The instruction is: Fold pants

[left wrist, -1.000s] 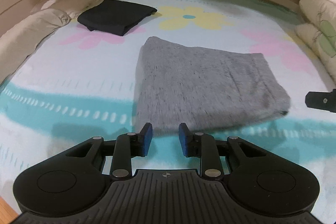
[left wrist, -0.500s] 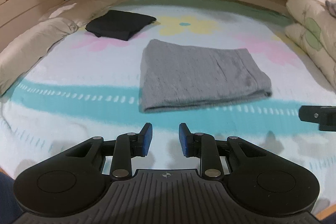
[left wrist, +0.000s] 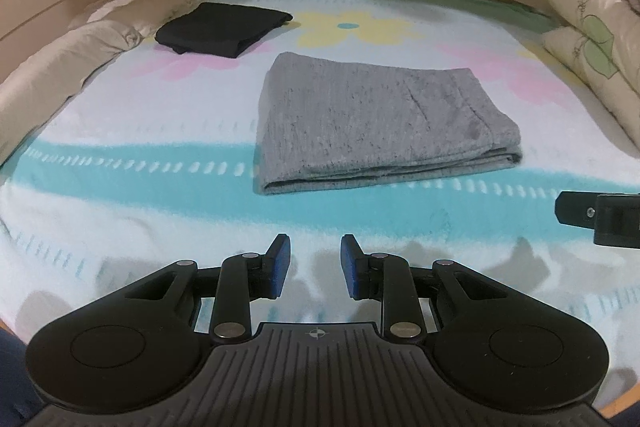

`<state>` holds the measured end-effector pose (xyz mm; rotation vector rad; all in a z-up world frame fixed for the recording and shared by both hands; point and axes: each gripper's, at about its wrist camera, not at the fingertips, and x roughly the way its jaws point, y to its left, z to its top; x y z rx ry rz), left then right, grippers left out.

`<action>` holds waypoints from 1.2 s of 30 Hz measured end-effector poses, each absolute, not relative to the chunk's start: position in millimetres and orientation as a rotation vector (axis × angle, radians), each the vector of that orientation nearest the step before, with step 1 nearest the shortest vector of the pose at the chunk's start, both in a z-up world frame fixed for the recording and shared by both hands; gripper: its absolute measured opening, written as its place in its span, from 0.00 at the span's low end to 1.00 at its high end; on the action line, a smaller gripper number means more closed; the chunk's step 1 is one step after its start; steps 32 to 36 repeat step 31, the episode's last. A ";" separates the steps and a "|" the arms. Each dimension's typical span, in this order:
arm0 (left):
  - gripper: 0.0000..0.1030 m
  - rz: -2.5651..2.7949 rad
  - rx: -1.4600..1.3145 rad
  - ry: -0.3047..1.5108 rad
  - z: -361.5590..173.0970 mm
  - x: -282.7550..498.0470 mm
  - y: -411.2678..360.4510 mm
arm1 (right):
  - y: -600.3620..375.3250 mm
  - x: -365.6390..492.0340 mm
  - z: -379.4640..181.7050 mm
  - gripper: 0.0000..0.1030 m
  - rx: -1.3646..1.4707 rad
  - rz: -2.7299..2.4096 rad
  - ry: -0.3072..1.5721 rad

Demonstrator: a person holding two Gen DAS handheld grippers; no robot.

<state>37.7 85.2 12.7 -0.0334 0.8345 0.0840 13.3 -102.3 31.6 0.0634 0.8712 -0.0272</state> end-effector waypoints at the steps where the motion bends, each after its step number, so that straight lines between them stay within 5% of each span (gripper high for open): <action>1: 0.26 0.084 -0.036 0.834 12.4 38.1 84.7 | -101.7 13.9 30.9 0.99 0.064 -0.029 0.873; 36: 0.26 0.072 -0.003 0.833 10.2 42.0 78.6 | -100.3 18.5 24.5 0.99 0.030 -0.059 0.894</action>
